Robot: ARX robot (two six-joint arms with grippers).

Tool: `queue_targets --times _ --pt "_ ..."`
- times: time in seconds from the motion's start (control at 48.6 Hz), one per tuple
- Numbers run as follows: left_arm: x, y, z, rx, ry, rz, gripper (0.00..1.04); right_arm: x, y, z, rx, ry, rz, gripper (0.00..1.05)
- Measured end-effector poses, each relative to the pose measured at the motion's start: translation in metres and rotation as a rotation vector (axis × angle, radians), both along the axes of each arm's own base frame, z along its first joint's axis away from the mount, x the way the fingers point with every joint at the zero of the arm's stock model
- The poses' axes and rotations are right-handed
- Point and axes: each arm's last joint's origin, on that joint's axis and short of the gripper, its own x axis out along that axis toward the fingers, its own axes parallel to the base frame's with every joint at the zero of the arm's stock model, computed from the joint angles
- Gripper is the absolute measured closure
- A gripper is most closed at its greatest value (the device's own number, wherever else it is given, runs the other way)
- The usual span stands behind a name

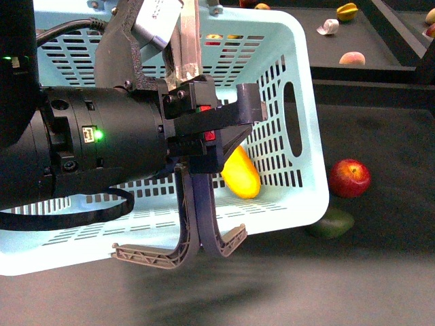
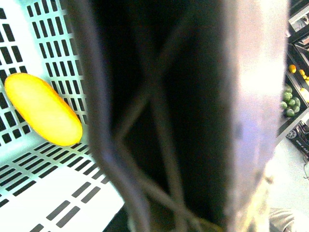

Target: Pick mango with right arm and hold basket with left

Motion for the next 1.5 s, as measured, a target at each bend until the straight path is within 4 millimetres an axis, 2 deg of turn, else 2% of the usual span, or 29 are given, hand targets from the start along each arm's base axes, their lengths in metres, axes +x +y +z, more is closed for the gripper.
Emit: queue_targets --times 0.082,0.123,0.37,0.452,0.514,0.576,0.822,0.905,0.946,1.048,1.501 --pt "0.0 0.0 0.0 0.0 -0.001 -0.003 0.89 -0.018 -0.004 0.0 -0.011 -0.038 -0.096 0.08" --pt "0.0 0.0 0.0 0.0 -0.001 -0.003 0.89 -0.021 -0.004 0.001 -0.01 -0.052 -0.109 0.08" --pt "0.0 -0.001 0.0 0.0 0.0 -0.006 0.89 -0.023 -0.004 0.004 -0.007 -0.067 -0.107 0.08" --pt "0.0 0.0 0.0 0.0 0.0 -0.004 0.89 -0.029 -0.006 0.0 -0.042 -0.168 0.058 0.24" --pt "0.0 0.0 0.0 0.004 -0.004 -0.001 0.89 -0.035 -0.008 -0.002 -0.073 -0.187 0.1 0.37" --pt "0.0 0.0 0.0 0.002 -0.002 -0.001 0.89 -0.042 -0.011 -0.005 -0.089 -0.189 0.103 0.49" --pt "0.0 0.0 0.0 0.002 -0.002 -0.002 0.89 -0.056 -0.022 -0.01 -0.102 -0.186 0.119 0.81" --pt "0.0 0.0 0.0 0.001 -0.001 -0.005 0.89 -0.062 -0.025 -0.013 -0.105 -0.189 0.094 0.99" --pt "0.0 0.0 0.0 0.001 -0.002 -0.005 0.89 -0.065 -0.025 -0.016 -0.11 -0.204 0.096 1.04" --pt "0.0 0.0 0.0 0.001 -0.002 -0.006 0.89 -0.072 -0.025 -0.024 -0.108 -0.177 0.099 1.03" --pt "0.0 0.0 0.0 0.002 -0.002 -0.003 0.89 -0.09 -0.025 -0.017 -0.109 -0.206 0.099 1.03"
